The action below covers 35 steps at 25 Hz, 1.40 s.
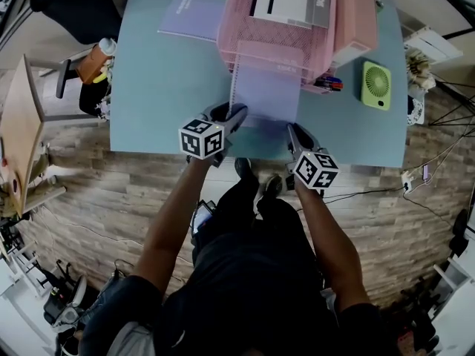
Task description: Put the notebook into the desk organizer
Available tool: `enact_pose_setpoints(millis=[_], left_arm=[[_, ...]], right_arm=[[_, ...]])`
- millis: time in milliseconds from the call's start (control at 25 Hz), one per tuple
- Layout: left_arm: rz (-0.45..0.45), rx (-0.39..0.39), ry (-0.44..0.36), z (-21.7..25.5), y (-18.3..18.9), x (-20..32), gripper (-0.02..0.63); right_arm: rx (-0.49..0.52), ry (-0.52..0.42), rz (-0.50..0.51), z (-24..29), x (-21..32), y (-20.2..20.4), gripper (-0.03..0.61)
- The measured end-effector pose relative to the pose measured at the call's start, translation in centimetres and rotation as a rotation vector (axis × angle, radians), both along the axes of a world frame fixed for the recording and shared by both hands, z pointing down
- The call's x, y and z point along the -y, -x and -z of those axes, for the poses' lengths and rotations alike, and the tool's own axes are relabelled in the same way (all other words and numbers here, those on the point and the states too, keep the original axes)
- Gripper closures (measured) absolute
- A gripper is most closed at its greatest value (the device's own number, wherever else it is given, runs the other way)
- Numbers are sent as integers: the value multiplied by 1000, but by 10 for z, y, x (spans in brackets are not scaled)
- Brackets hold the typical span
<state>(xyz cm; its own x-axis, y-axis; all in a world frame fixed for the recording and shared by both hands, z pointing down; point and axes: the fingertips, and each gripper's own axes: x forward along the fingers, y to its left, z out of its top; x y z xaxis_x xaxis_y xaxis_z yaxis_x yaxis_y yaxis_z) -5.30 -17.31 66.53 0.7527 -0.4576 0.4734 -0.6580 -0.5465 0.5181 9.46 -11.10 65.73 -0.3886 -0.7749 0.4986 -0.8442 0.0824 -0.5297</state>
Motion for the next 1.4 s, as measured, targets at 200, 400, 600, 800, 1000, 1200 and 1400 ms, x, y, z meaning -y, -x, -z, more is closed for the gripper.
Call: enact_pose_setpoints(millis=[200, 400, 600, 800, 1000, 1200, 1400], left_arm=[[20, 21, -10, -2, 6, 12, 374], [30, 29, -19, -3, 7, 18, 374], [45, 33, -17, -5, 6, 21, 374], [57, 33, -18, -4, 5, 25, 376], [89, 41, -36, 3, 5, 41, 376], [153, 80, -21, 1, 2, 65, 376], [169, 120, 0, -3, 0, 77, 376]], right_arm=[[107, 40, -113, 0, 21, -8, 549], [144, 63, -170, -2, 43, -16, 551], [171, 77, -199, -4, 60, -19, 551], [223, 82, -256, -2, 77, -23, 552], [265, 82, -301, 5, 95, -27, 554], [305, 92, -377, 5, 102, -31, 554], [270, 96, -388, 3, 109, -32, 552]])
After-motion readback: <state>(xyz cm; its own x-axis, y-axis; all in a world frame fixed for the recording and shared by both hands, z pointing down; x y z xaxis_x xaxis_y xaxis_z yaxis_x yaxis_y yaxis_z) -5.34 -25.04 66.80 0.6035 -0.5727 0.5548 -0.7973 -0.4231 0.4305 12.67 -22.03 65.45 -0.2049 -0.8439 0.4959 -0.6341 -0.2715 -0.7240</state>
